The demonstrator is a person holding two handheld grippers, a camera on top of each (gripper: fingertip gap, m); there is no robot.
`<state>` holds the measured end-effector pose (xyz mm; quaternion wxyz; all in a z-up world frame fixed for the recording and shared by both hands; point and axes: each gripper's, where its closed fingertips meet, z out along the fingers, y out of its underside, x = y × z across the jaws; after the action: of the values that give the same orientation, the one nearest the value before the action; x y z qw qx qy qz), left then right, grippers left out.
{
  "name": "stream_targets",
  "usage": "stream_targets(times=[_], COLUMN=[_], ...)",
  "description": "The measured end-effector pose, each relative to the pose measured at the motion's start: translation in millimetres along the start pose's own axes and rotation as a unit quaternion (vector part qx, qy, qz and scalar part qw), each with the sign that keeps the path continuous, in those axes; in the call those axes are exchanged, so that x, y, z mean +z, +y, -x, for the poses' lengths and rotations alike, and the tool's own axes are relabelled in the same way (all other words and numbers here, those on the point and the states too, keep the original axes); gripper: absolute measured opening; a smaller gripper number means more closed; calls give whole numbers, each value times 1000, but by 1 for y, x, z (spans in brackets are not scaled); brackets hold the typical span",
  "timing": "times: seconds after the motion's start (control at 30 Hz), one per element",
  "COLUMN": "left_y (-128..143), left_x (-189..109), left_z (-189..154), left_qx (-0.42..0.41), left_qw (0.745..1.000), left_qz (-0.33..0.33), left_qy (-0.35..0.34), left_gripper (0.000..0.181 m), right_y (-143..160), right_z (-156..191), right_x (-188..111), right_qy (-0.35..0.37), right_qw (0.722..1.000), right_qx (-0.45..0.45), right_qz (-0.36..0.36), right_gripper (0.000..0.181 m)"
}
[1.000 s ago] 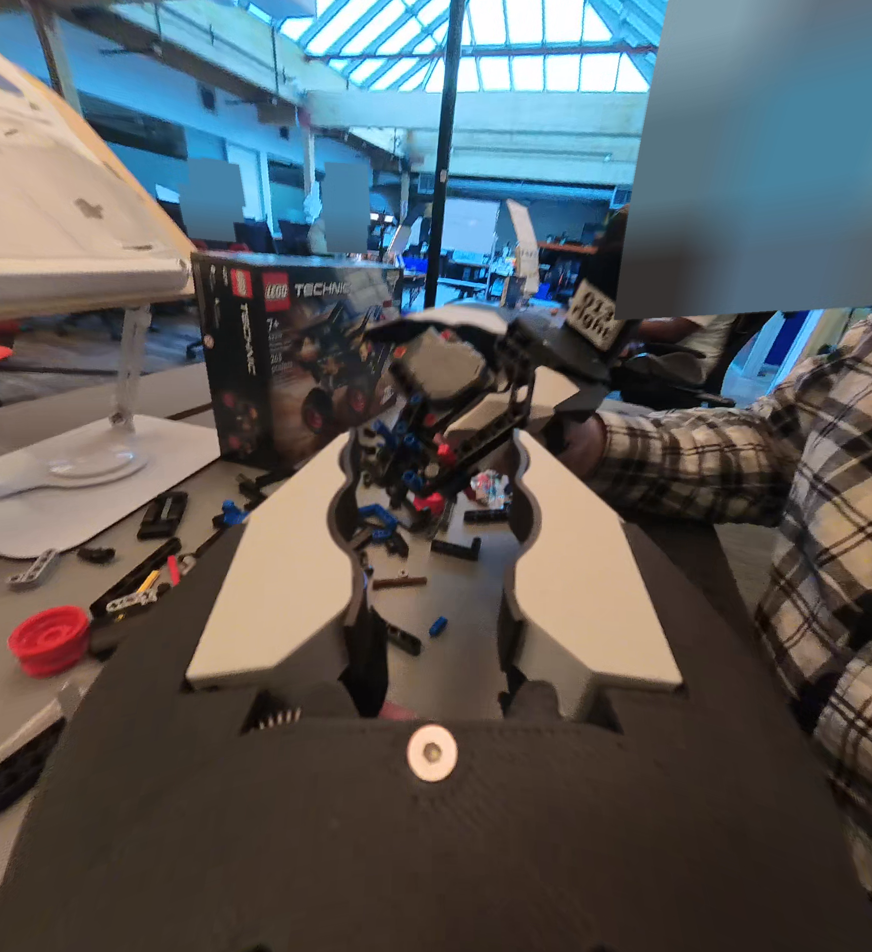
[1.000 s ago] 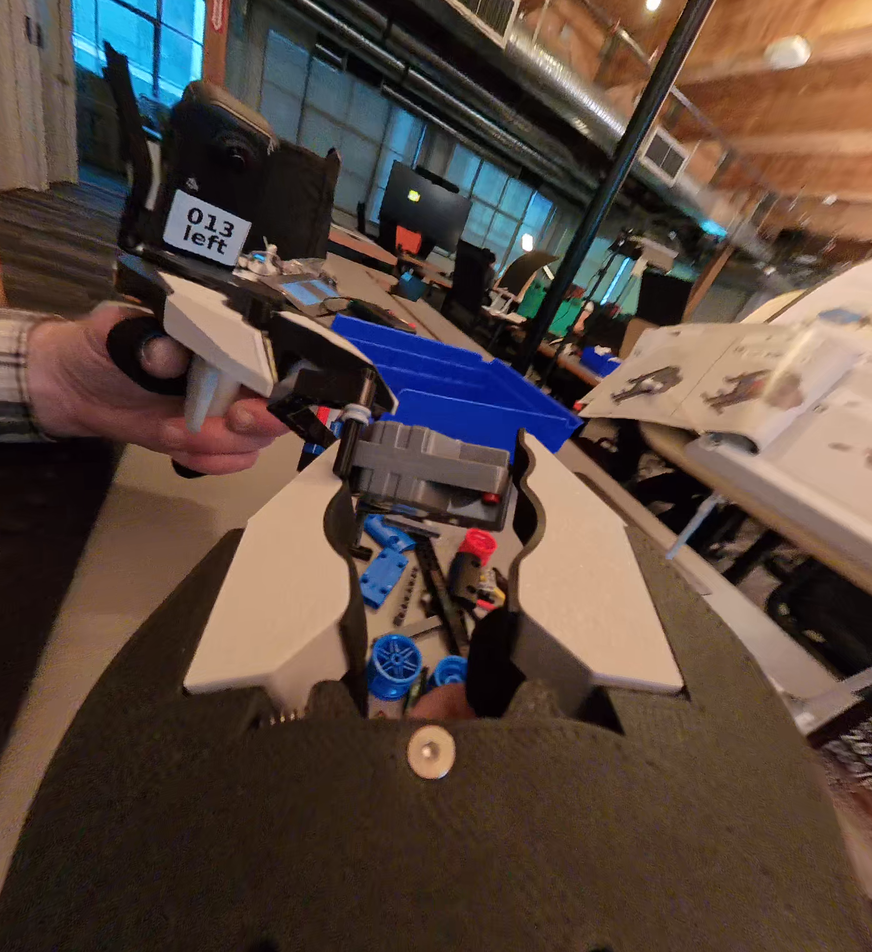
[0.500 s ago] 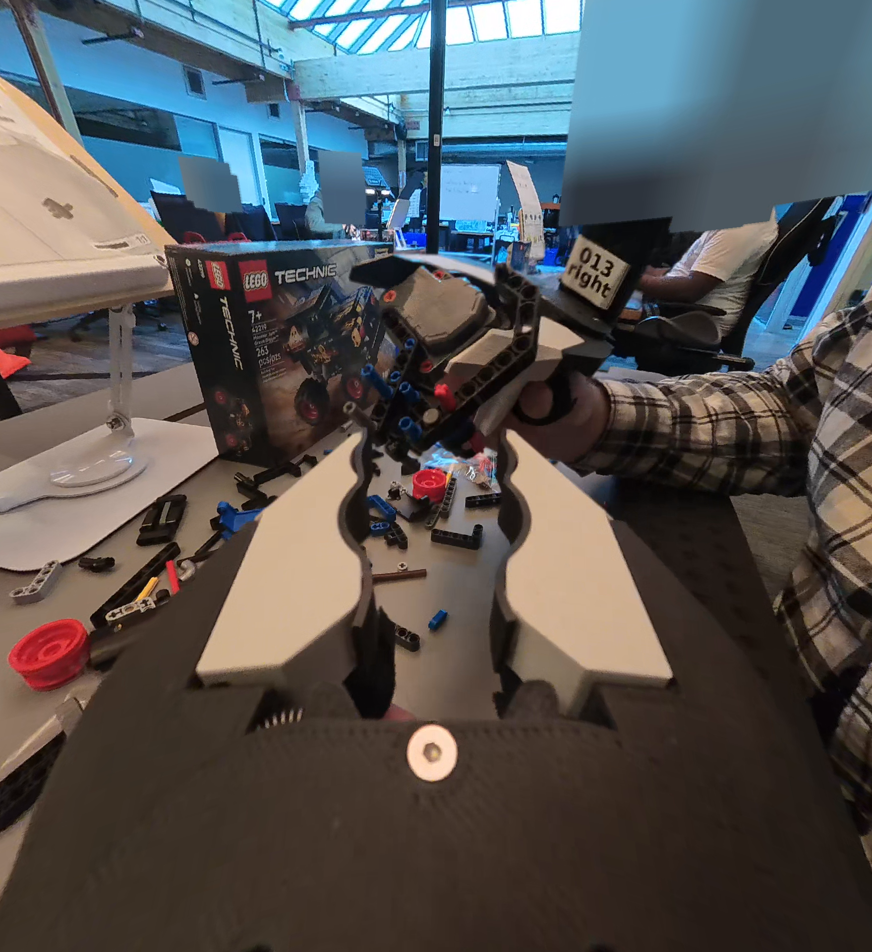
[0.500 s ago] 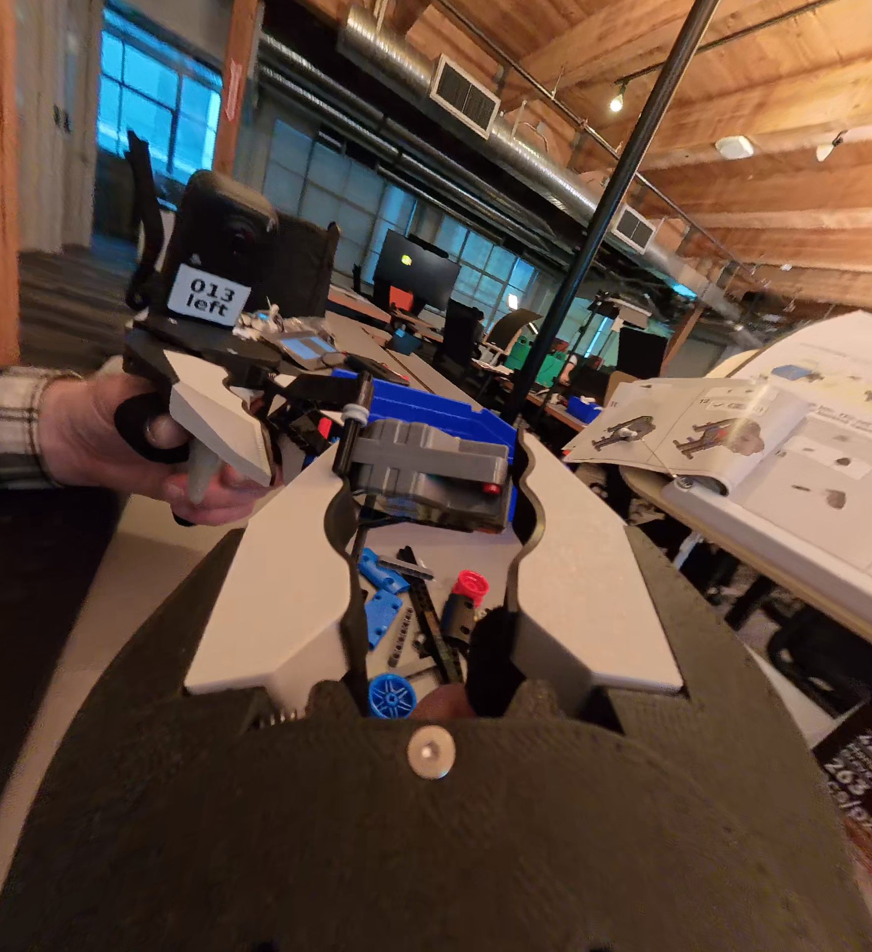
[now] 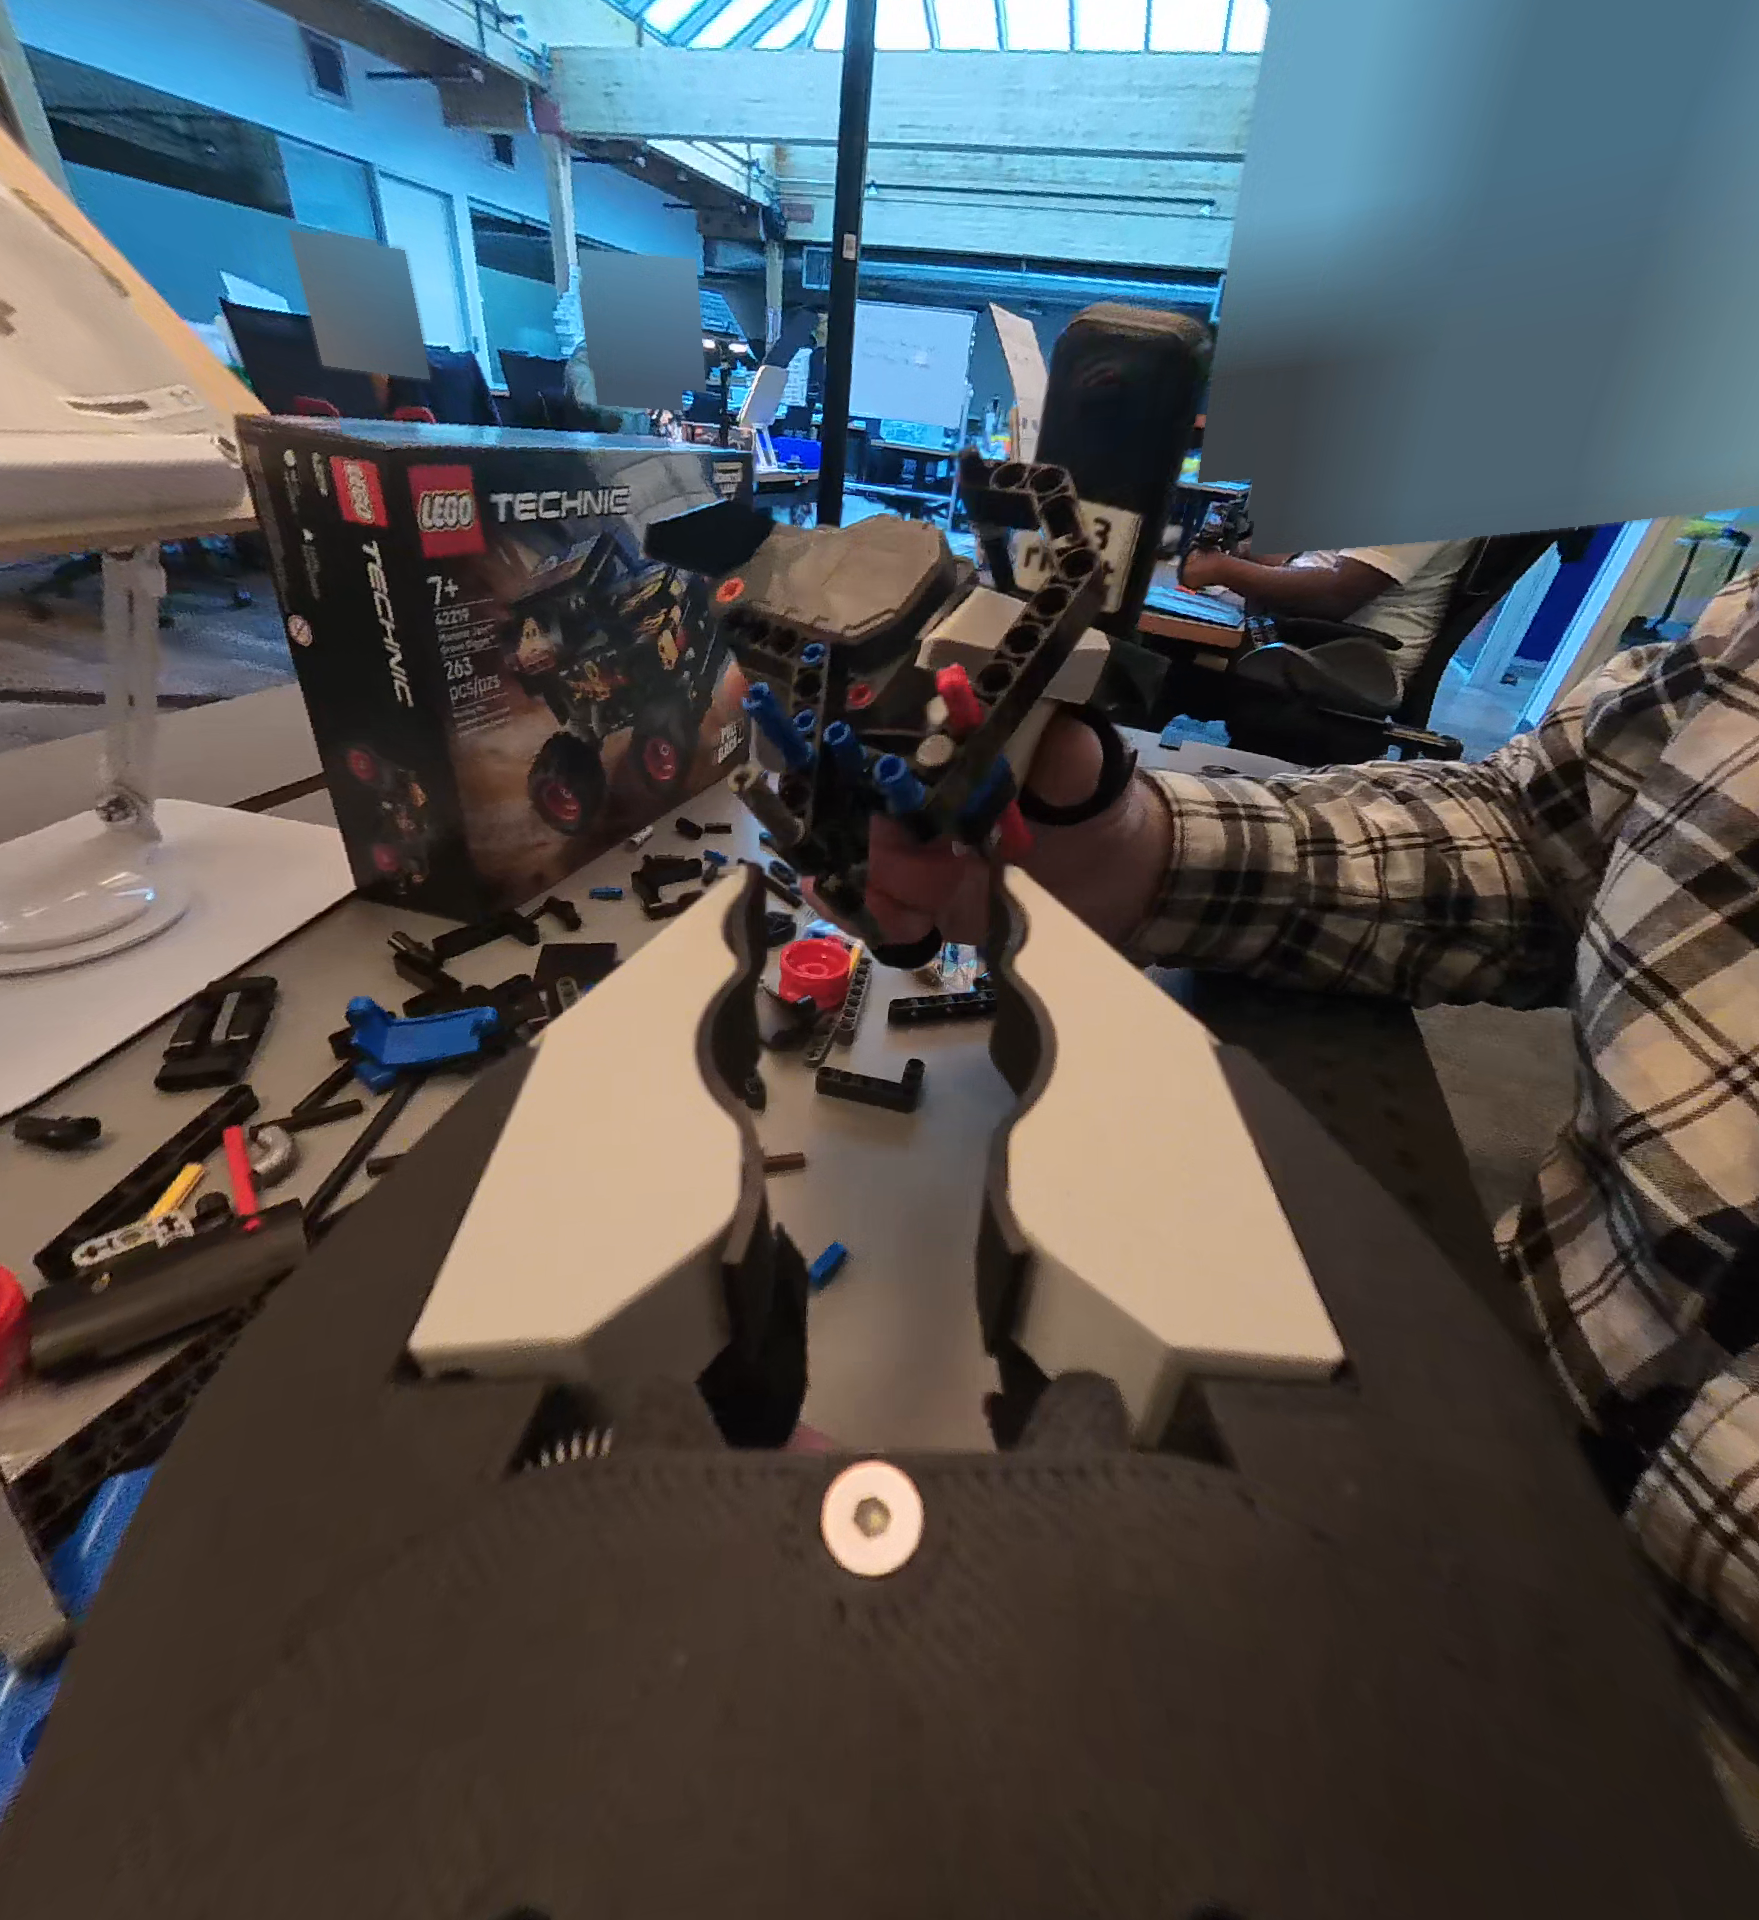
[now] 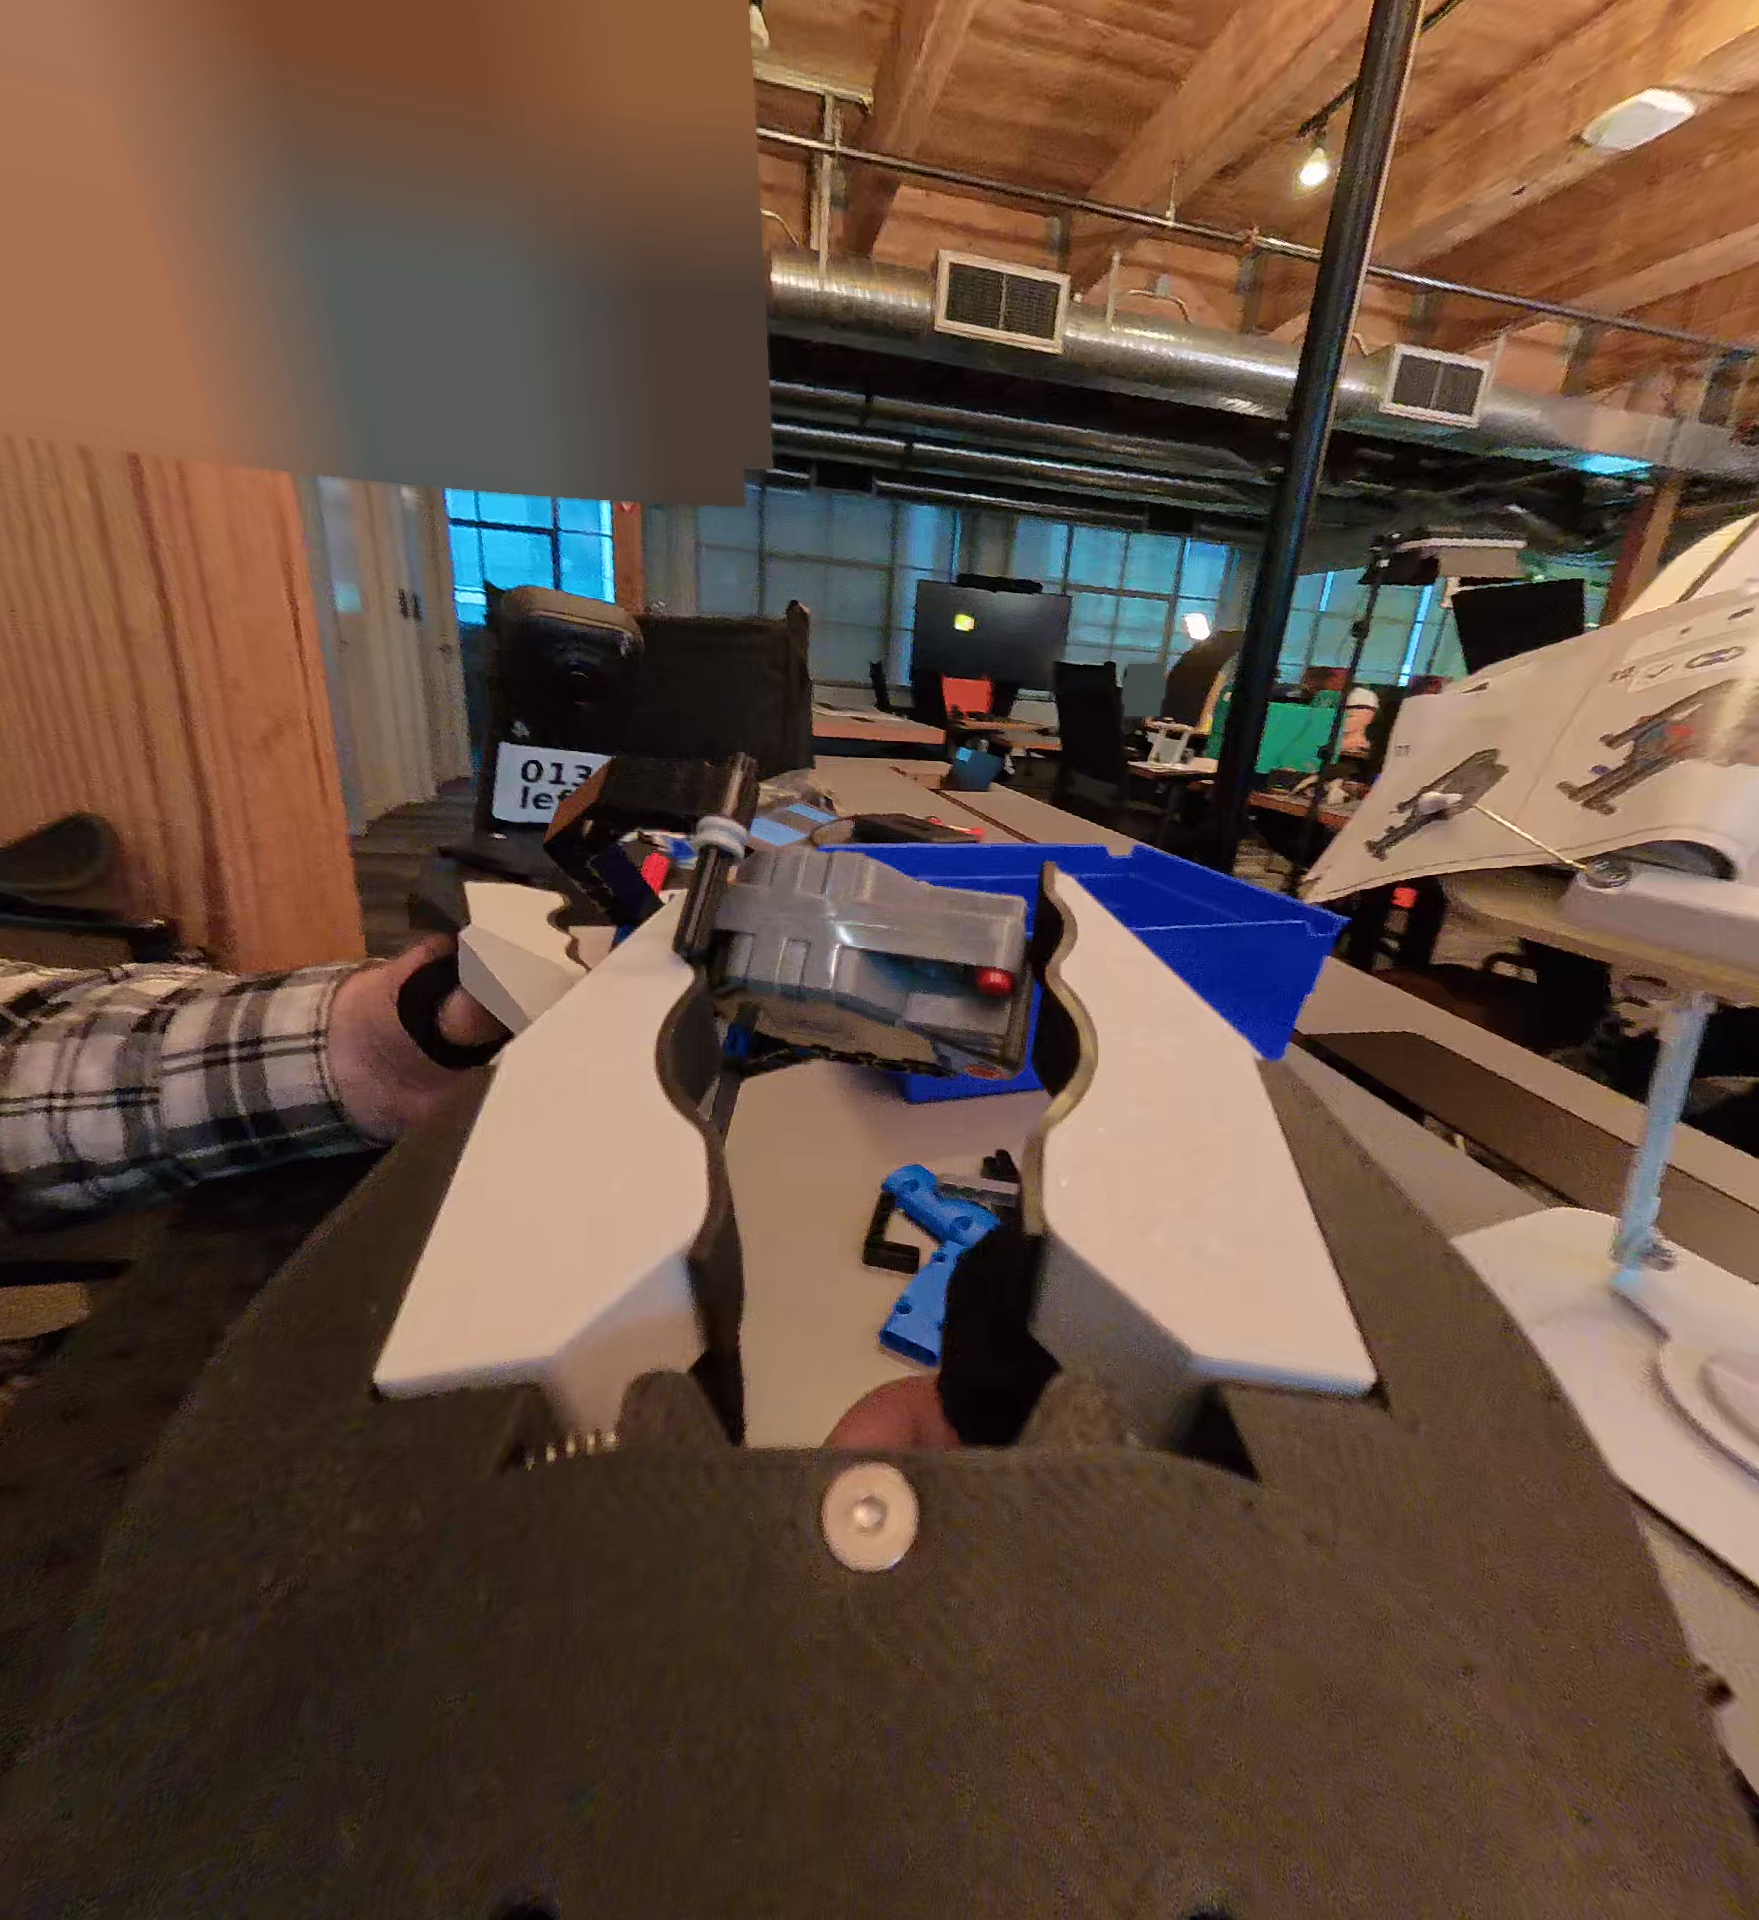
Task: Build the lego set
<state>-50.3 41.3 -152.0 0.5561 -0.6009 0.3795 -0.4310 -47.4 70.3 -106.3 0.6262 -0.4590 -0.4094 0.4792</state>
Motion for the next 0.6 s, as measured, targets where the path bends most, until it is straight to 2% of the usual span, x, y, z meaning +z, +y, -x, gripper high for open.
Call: stream_targets(times=[0.17,0.37,0.6], left_y=[-1,-3,-3], left_x=[0,0,0], left_z=[-3,-6,-7], left_qx=[46,160,215], left_qw=[999,985,973], left_qz=[3,16,25], left_qy=[-14,-60,-84], left_gripper=[36,34,34], right_y=[2,5,5], right_z=[4,6,8], right_x=[0,-4,-5], right_qy=[-4,-21,-28], right_qw=[999,996,995], right_qx=[-41,-81,-90], right_qz=[13,30,28], right_gripper=[57,56,56])
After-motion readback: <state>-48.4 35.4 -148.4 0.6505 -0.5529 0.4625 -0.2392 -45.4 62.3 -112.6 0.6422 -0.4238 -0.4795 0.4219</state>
